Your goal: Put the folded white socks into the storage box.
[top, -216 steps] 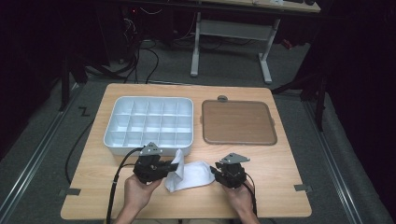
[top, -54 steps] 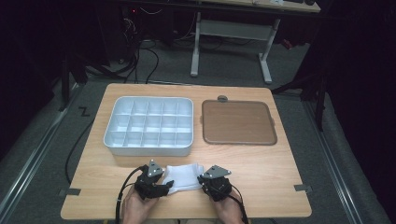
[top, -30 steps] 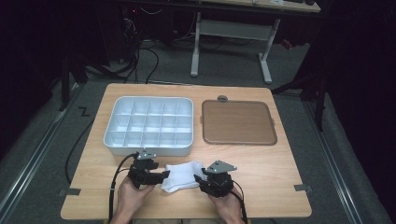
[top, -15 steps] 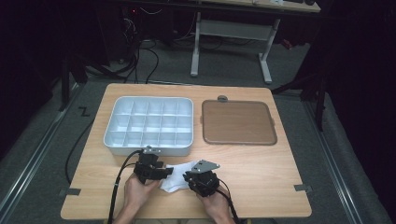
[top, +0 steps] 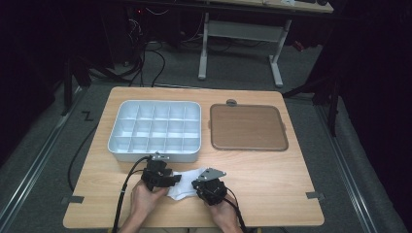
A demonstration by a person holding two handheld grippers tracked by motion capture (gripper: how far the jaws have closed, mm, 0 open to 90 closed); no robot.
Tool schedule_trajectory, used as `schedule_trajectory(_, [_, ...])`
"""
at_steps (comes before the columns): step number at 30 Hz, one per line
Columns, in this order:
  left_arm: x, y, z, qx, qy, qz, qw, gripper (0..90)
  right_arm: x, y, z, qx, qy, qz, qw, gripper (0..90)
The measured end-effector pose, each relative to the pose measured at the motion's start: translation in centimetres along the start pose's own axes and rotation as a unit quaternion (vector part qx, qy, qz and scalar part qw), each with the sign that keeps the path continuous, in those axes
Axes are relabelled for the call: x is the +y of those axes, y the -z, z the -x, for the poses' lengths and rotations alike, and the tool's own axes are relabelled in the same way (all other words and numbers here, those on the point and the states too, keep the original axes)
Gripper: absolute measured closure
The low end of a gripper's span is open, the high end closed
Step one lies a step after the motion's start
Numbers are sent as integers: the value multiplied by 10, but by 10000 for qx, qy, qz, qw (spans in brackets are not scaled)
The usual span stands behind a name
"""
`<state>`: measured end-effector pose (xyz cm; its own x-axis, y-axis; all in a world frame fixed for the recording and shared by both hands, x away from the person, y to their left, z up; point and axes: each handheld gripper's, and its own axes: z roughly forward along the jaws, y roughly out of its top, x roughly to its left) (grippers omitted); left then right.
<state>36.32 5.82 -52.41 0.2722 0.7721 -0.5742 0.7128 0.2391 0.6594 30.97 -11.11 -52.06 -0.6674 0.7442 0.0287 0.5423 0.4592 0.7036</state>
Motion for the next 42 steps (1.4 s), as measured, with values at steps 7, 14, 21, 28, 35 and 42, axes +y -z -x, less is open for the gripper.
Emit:
schedule_trajectory(7, [-2,-1,2,-4,-91,-13,10000,600,-4,-1,-3,-97,38,52,9999,886])
schedule_trajectory(14, [-4,0,2,-156,-5,-60,9999,747,-4,-1,-3,-89,25,40,9999,887])
schedule_trajectory(21, [-2,2,2,-229,30,-84,9997,805,-3,-2,-3,-75,-41,11,10000,889])
schedule_trajectory(28, [0,7,3,-302,51,-87,9995,818,-3,-2,-3,-69,-39,-22,10000,894])
schedule_trajectory(35, [6,20,7,-477,175,-14,9987,821,-1,-3,-3,72,-10,-68,10000,900])
schedule_trajectory(42, [9,31,15,-648,187,9,9977,822,1,-5,-2,272,-63,-77,9996,900])
